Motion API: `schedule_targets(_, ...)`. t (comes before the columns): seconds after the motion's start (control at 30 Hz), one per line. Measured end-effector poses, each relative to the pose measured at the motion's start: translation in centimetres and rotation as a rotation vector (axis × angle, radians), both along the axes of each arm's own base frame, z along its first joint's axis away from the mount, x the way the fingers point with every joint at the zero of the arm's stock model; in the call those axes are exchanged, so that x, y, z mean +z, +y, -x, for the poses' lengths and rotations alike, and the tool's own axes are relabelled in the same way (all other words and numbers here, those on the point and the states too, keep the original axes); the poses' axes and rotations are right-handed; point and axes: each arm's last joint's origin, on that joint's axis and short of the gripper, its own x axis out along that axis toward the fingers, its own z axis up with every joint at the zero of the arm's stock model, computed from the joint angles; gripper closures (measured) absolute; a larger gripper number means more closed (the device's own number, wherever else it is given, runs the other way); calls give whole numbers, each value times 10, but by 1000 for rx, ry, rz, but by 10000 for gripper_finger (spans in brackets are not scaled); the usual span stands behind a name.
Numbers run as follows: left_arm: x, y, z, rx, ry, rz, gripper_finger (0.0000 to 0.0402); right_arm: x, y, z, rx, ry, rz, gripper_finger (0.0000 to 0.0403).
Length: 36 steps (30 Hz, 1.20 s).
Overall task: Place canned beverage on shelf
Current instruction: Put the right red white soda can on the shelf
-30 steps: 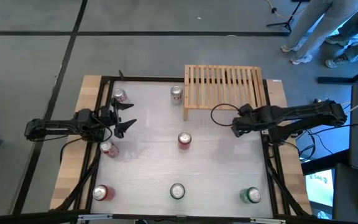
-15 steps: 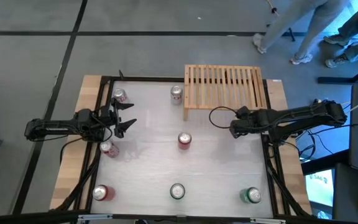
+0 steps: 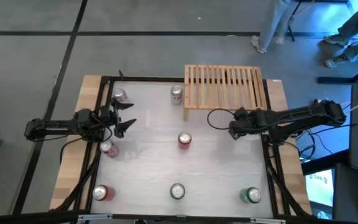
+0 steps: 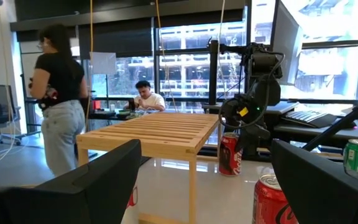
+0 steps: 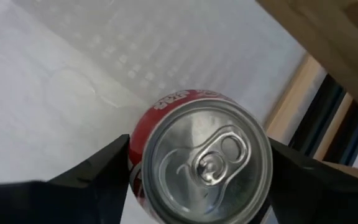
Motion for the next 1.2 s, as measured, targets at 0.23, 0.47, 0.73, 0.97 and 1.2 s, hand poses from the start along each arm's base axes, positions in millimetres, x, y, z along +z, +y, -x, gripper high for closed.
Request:
schedule_targets(0.23, 1, 0, 0, -4, -14, 5, 54, 4, 1, -3, 18, -4, -25, 116)
schedule_targets(0.47, 1, 0, 0, -15, -28, 44, 54, 26, 8, -13, 100, -66, -114, 116)
schedule_targets(0.73, 2, 0, 1, -14, -38, 53, 54, 68, 24, -16, 191, -132, -108, 116)
schedule_targets(0.97, 2, 0, 1, -15, -40, 54, 54, 130, 24, -15, 221, -268, -45, 116)
schedule_targets(1.2, 4, 0, 1, -8, -63, 54, 54, 180, 10, -2, 211, -330, 131, 116)
